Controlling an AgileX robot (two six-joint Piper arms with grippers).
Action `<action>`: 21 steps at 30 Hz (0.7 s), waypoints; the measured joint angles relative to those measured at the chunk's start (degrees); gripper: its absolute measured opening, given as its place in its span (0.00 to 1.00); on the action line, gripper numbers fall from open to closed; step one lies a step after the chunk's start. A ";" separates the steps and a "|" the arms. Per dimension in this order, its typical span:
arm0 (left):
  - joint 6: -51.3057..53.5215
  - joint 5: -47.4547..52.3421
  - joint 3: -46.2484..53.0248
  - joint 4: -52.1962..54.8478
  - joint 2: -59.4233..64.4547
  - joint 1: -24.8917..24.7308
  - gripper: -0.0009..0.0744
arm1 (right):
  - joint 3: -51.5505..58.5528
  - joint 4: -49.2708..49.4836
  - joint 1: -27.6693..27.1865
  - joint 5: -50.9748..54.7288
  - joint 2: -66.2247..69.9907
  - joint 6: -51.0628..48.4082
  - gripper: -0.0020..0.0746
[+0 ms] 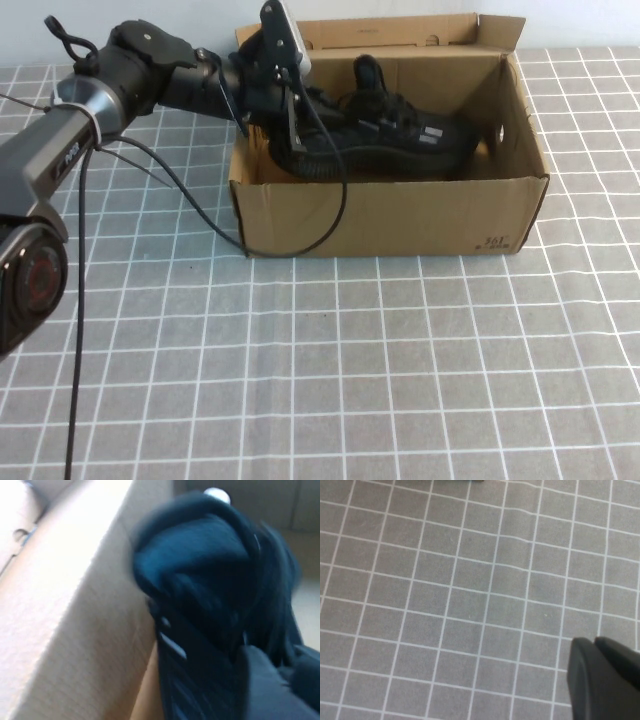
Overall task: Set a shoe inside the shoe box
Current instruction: Adjust the shoe
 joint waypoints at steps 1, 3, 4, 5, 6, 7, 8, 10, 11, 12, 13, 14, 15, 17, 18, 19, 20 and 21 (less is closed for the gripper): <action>-1.08 -0.48 0.00 -0.58 0.00 0.00 0.17 | 0.00 0.00 0.00 0.00 0.00 0.00 0.01; -3.87 -0.74 0.00 -1.22 -0.12 0.00 0.28 | 0.00 0.00 0.00 0.00 0.00 0.00 0.01; -5.64 -1.02 0.00 -1.39 -0.23 0.00 0.34 | 0.00 0.00 0.00 -0.12 0.00 0.00 0.01; -7.36 -1.25 0.00 -1.61 -0.36 0.00 0.39 | 0.00 0.00 0.00 -0.25 0.00 0.00 0.01; -8.74 -1.40 0.00 -1.61 -0.62 0.00 0.44 | 0.00 0.00 0.00 -0.34 0.00 0.00 0.01; -10.63 -1.40 0.00 -1.61 -0.95 0.00 0.48 | 0.00 0.00 0.00 -0.34 0.00 0.00 0.01; -12.72 -1.53 0.00 -1.46 -1.38 0.00 0.50 | 0.00 0.00 0.00 -0.34 0.00 0.00 0.01; -17.07 -1.53 0.00 -1.00 -2.44 0.00 0.52 | 0.00 0.00 0.00 -0.37 0.00 0.00 0.01; -19.85 -1.53 0.00 -0.89 -3.16 0.00 0.53 | 0.00 0.00 0.00 -0.37 0.00 0.00 0.01; -23.17 -1.53 0.00 -0.90 -3.87 0.00 0.53 | 0.00 0.09 0.00 -0.47 0.00 0.00 0.01; -27.24 -1.53 0.00 -0.75 -4.83 0.00 0.54 | 0.00 0.22 0.00 -0.59 0.00 0.00 0.01; -31.92 -1.53 0.00 -0.25 -5.87 0.00 0.54 | 0.00 0.34 0.00 -0.72 0.00 0.00 0.01; -35.92 -1.53 0.00 0.42 -6.98 0.00 0.54 | 0.00 0.34 0.00 -0.85 0.00 0.00 0.01; -46.12 -1.43 -0.09 3.87 -9.18 -0.37 0.54 | 0.00 0.56 0.00 -1.31 0.00 0.00 0.01; -51.13 -1.28 -0.09 6.81 -10.19 -0.80 0.54 | 0.00 0.56 0.00 -1.43 0.00 0.00 0.01; -54.95 -1.11 -0.09 10.49 -10.90 -1.35 0.54 | 0.00 0.56 0.00 -1.80 0.00 0.00 0.01; -59.84 -0.81 -0.09 14.66 -11.63 -2.30 0.54 | 0.00 0.56 0.00 -1.97 0.10 0.00 0.01; -64.33 -0.55 -0.11 19.12 -12.11 -3.52 0.54 | 0.00 0.56 0.00 -2.12 0.10 0.00 0.01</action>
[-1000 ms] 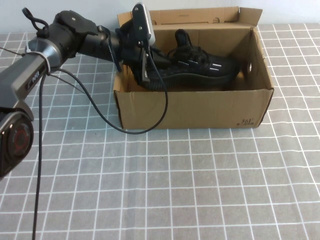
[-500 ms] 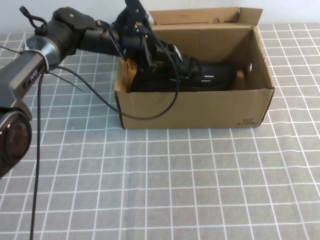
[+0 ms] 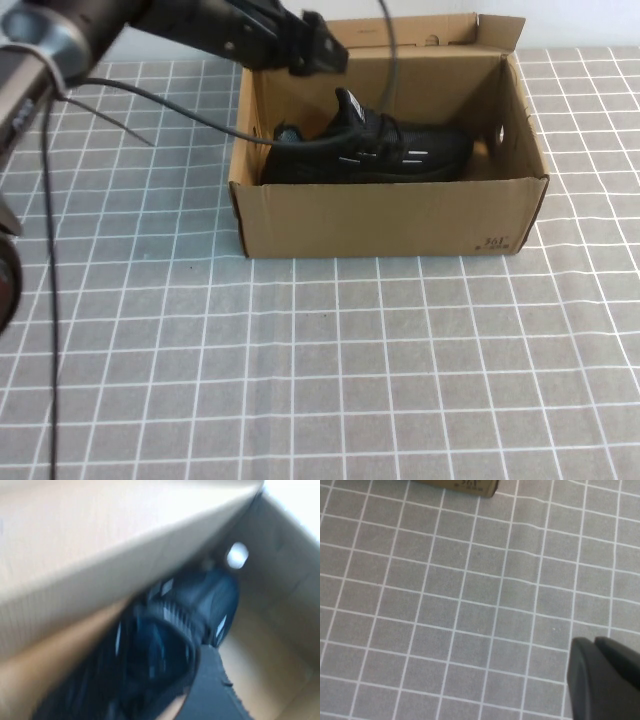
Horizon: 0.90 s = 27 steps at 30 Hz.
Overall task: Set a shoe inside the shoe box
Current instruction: Adjust the shoe
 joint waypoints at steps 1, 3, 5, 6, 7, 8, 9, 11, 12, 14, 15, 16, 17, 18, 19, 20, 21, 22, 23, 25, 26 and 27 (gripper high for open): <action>-3.17 0.42 0.00 3.56 -0.24 -1.14 0.54 | 0.00 0.00 0.00 -0.30 0.00 0.00 0.01; -9.21 1.12 0.00 11.75 -0.35 -4.23 0.54 | 0.00 0.00 0.00 -0.70 0.00 0.00 0.01; -12.12 1.61 0.00 17.75 -0.35 -6.93 0.54 | 0.00 -0.12 0.00 -0.84 0.00 0.00 0.01; -12.97 1.61 0.00 20.51 -0.35 -7.95 0.54 | 0.00 -0.27 0.00 -0.82 0.00 0.00 0.01; -13.72 1.50 0.00 22.78 -0.35 -8.51 0.54 | 0.00 -0.24 0.00 -0.82 0.00 0.00 0.01; -15.08 1.23 0.00 24.66 -0.35 -8.90 0.54 | 0.00 -0.24 0.00 -0.82 0.00 0.00 0.01; -16.94 0.51 0.00 26.42 -0.35 -9.05 0.54 | 0.00 -0.24 0.00 -0.82 0.00 0.00 0.01; -20.48 -1.08 0.00 29.44 -0.35 -9.05 0.54 | 0.00 -0.24 0.00 -0.62 0.00 0.00 0.01; -22.23 -2.00 0.00 30.96 -0.35 -8.93 0.54 | 0.00 -0.24 0.00 -0.48 0.00 0.00 0.01; -24.51 -3.07 0.00 33.07 -0.35 -8.61 0.54 | 0.00 -0.24 0.00 -0.40 0.00 0.00 0.01; -25.38 -3.19 0.00 34.12 -0.35 -8.63 0.54 | 0.00 -0.24 0.00 -0.40 0.00 0.00 0.01; -26.13 -3.17 0.00 35.06 -0.04 -8.59 0.54 | 0.00 -0.24 0.00 -0.40 0.00 0.00 0.01; -27.26 -3.17 0.00 36.27 0.36 -8.59 0.54 | 0.00 -0.24 0.00 -0.40 0.00 0.00 0.01; -28.29 -2.93 0.00 37.43 0.78 -8.59 0.53 | 0.00 -0.24 0.00 -0.40 0.00 0.00 0.01; -29.03 -2.72 0.00 38.62 1.36 -8.59 0.52 | 0.00 -0.24 0.00 -0.40 0.00 0.00 0.01; -29.78 -2.69 0.00 39.59 1.92 -8.59 0.52 | 0.00 -0.24 0.00 -0.40 0.00 0.00 0.01; -30.09 -2.66 0.00 40.28 2.53 -8.59 0.51 | 0.00 -0.24 0.00 -0.40 0.00 0.00 0.01; -30.33 -2.55 0.00 40.69 2.98 -8.59 0.51 | 0.00 -0.24 0.00 -0.40 0.00 0.00 0.01; -30.63 -2.42 0.00 41.11 3.46 -8.59 0.50 | 0.00 -0.24 0.00 -0.40 0.00 0.00 0.01; -30.90 -1.72 0.00 41.40 4.19 -8.59 0.50 | 0.00 -0.24 0.00 -0.40 0.00 0.00 0.01; -30.90 -1.14 0.00 41.64 4.35 -8.59 0.50 | 0.00 -0.24 0.00 -0.40 0.00 0.00 0.01; -30.90 -0.49 0.00 41.98 4.54 -8.59 0.50 | 0.00 -0.24 0.00 -0.40 0.00 0.00 0.01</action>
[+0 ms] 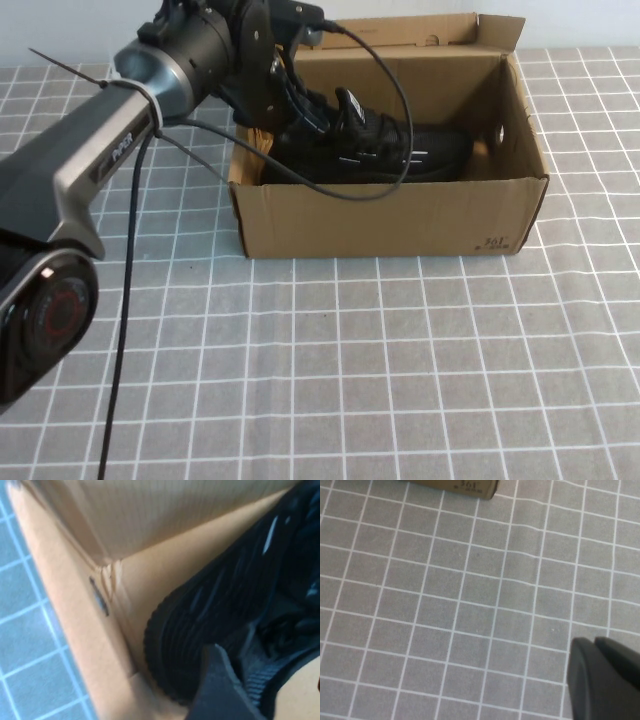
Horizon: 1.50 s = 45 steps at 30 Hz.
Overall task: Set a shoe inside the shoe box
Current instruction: Adjust the shoe
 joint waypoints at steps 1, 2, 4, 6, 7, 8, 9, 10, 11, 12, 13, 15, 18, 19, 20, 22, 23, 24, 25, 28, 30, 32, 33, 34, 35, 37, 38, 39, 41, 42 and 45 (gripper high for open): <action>0.00 0.35 0.00 0.46 0.13 0.00 0.50 | 0.00 0.00 0.00 0.00 0.00 0.00 0.01; -0.08 0.69 0.00 0.93 0.21 0.00 0.50 | 0.00 0.00 0.00 0.00 0.00 0.00 0.01; -0.08 1.08 0.00 1.75 0.53 0.00 0.49 | 0.00 0.10 0.00 0.00 0.00 0.00 0.01; -0.21 1.08 0.00 2.26 0.74 0.00 0.49 | 0.00 0.10 0.00 0.00 0.00 0.00 0.01; -0.32 1.17 0.00 2.42 0.74 0.00 0.49 | 0.00 0.10 0.00 0.00 0.00 0.00 0.01; -0.35 1.17 0.00 2.50 0.74 0.00 0.49 | 0.00 0.10 0.00 0.00 0.00 -0.10 0.01; -0.35 1.17 0.00 2.66 0.74 0.00 0.49 | 0.00 0.10 0.00 0.00 0.00 -0.10 0.01; -0.44 1.17 0.00 2.71 0.74 0.00 0.49 | 0.00 0.10 0.00 0.00 0.00 -0.10 0.01; -0.44 1.17 0.00 2.97 0.74 0.00 0.49 | 0.00 0.10 0.00 0.00 0.00 -0.10 0.01; -0.70 1.17 0.00 3.22 0.74 0.00 0.49 | 0.00 0.10 0.00 0.00 0.00 -0.10 0.01; -0.93 1.17 0.00 3.34 0.81 0.00 0.49 | 0.00 0.10 0.00 0.00 0.00 -0.10 0.01; -1.50 0.64 0.00 4.23 1.08 0.00 0.49 | 0.00 0.10 0.00 0.00 0.00 -0.21 0.01; -1.92 -0.43 0.00 4.61 1.93 0.00 0.48 | 0.00 0.10 0.00 0.00 0.00 -0.21 0.01; -1.99 -0.72 0.00 4.61 1.96 0.00 0.47 | 0.00 0.20 0.00 0.00 0.00 -0.21 0.01; -2.07 -0.98 0.00 4.61 2.05 0.00 0.47 | 0.00 0.19 0.00 0.00 0.00 -0.21 0.01; -2.37 -1.91 0.00 4.74 2.09 0.00 0.47 | 0.09 0.19 0.00 0.00 0.00 -0.73 0.01; -2.58 -2.44 0.00 4.75 2.18 0.00 0.47 | 0.09 0.19 0.00 0.00 0.00 -0.86 0.01; -2.83 -2.73 0.00 4.86 2.31 0.00 0.47 | 0.09 0.21 0.00 0.00 0.00 -0.99 0.01; -2.97 -3.08 0.00 4.89 2.39 0.00 0.47 | 0.09 0.21 0.00 0.00 0.00 -0.99 0.01; -3.83 -3.12 0.00 4.98 2.54 0.00 0.46 | 0.09 0.21 0.00 0.00 0.00 -1.08 0.01; -4.15 -3.32 -0.10 4.71 2.54 0.00 0.46 | 0.09 0.31 0.00 0.00 0.00 -1.08 0.01; -4.40 -3.32 -0.71 3.84 2.58 0.00 0.46 | 0.09 0.31 0.00 -0.11 0.00 -1.08 0.01; -4.54 -3.22 -1.13 3.30 2.67 0.00 0.46 | 0.09 0.31 0.00 -0.11 0.00 -1.08 0.01; -4.65 -3.22 -1.66 3.01 2.67 0.00 0.46 | 0.09 0.31 0.00 -0.24 0.00 -1.08 0.01; -4.65 -3.11 -2.34 2.77 2.67 0.00 0.46 | 0.09 0.31 0.00 -0.36 0.00 -1.08 0.01; -4.65 -2.87 -3.75 2.84 2.67 0.00 0.46 | 0.09 0.31 0.00 -0.49 0.00 -1.08 0.01; -4.65 -2.43 -4.38 3.12 2.67 0.00 0.46 | 0.09 0.31 0.00 -0.57 0.00 -1.08 0.01; -4.65 -2.00 -4.80 3.38 2.67 0.00 0.46 | 0.09 0.31 0.00 -0.68 0.00 -1.08 0.01; -4.65 -1.25 -5.03 3.74 2.67 0.00 0.46 | 0.09 0.31 0.00 -0.85 0.00 -1.11 0.01; -4.65 -1.08 -5.03 3.88 2.67 0.00 0.46 | 0.09 0.31 0.00 -1.01 0.00 -1.11 0.01; -4.65 -0.54 -5.03 4.37 2.96 0.00 0.46 | 0.09 0.31 0.00 -2.09 0.00 -1.11 0.01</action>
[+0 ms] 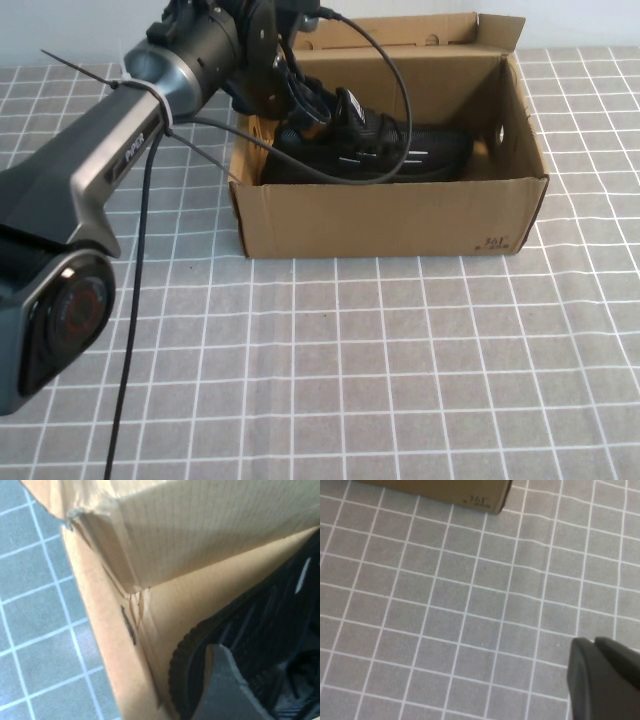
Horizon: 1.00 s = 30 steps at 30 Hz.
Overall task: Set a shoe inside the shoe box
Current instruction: Adjust the shoe
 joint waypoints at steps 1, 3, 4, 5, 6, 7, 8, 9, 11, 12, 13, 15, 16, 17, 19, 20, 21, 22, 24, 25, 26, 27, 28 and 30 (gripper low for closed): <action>0.00 0.25 0.00 0.44 0.14 0.00 0.46 | 0.00 0.00 0.00 -0.41 0.00 -0.10 0.01; 0.00 0.68 0.00 1.19 0.82 0.00 0.46 | 0.00 0.00 0.00 -0.63 0.00 -0.10 0.01; 0.00 0.96 0.00 1.55 1.11 0.00 0.46 | 0.00 0.00 0.00 -0.63 0.00 -0.10 0.01; 0.00 1.20 0.00 2.07 1.53 0.00 0.46 | 0.00 0.00 0.00 -0.63 0.00 -0.10 0.01; 0.00 1.20 0.00 2.52 1.87 0.00 0.46 | 0.00 0.00 0.00 -0.63 0.00 -0.10 0.01; 0.00 0.97 0.00 2.86 2.29 0.00 0.46 | 0.00 0.00 0.00 -0.63 0.00 -0.10 0.01; -0.03 0.87 -0.09 2.88 2.41 0.00 0.46 | 0.00 0.00 0.00 -0.63 0.00 -0.10 0.01; -0.27 0.87 -0.12 2.99 2.53 -0.11 0.46 | 0.00 0.01 0.00 -0.63 0.00 -0.10 0.01; -0.47 0.87 -0.22 3.10 2.89 -0.19 0.46 | 0.00 0.01 0.00 -0.63 0.00 -0.10 0.01; -0.39 0.87 -0.22 3.10 3.02 -0.23 0.46 | 0.00 0.01 0.00 -0.63 0.00 -0.10 0.01; -0.49 0.87 -0.22 3.10 3.11 -0.33 0.46 | 0.00 0.01 0.00 -0.63 0.00 -0.10 0.01; -0.63 0.87 -0.22 3.10 3.24 -0.45 0.45 | 0.00 0.01 0.00 -0.63 0.00 -0.10 0.01; -0.62 0.75 -0.22 3.10 3.24 -0.45 0.44 | 0.00 0.01 0.00 -0.63 0.00 -0.10 0.01; -0.65 0.57 -0.22 2.98 3.28 -0.45 0.41 | 0.00 0.01 0.00 -0.63 0.00 -0.10 0.01; -0.86 -0.03 -0.22 2.97 3.50 -0.45 0.32 | 0.00 0.01 0.00 -0.63 0.00 -0.10 0.01; -0.86 -0.30 -0.22 2.97 3.64 -0.45 0.28 | 0.00 0.01 0.00 -0.63 0.00 -0.10 0.01; -0.86 -0.67 -0.22 2.97 3.76 -0.45 0.22 | 0.00 0.01 0.00 -0.63 0.00 -0.10 0.01; -0.86 -1.04 -0.22 2.97 3.86 -0.45 0.16 | 0.00 0.01 0.00 -0.63 0.00 -0.10 0.01; -0.86 -1.51 -0.22 2.84 4.11 -0.45 0.08 | 0.00 0.01 0.00 -0.63 0.00 -0.10 0.01; -0.39 -2.04 -0.22 2.84 4.10 -0.45 0.06 | 0.00 0.01 0.00 -0.63 0.00 -0.10 0.01; -0.25 -2.53 -0.22 2.84 4.10 -0.45 0.04 | 0.00 0.01 0.00 -0.63 0.00 -0.10 0.01; 0.02 -3.23 -0.22 2.84 4.10 -0.45 0.03 | 0.00 0.01 0.00 -0.63 0.00 -0.10 0.01; 0.27 -4.25 -0.22 2.94 4.10 -0.45 0.03 | 0.00 0.01 0.00 -0.63 0.00 -0.10 0.01; 0.40 -6.50 -0.22 2.95 4.32 -0.34 0.02 | 0.00 0.01 0.00 -0.63 0.00 -0.10 0.01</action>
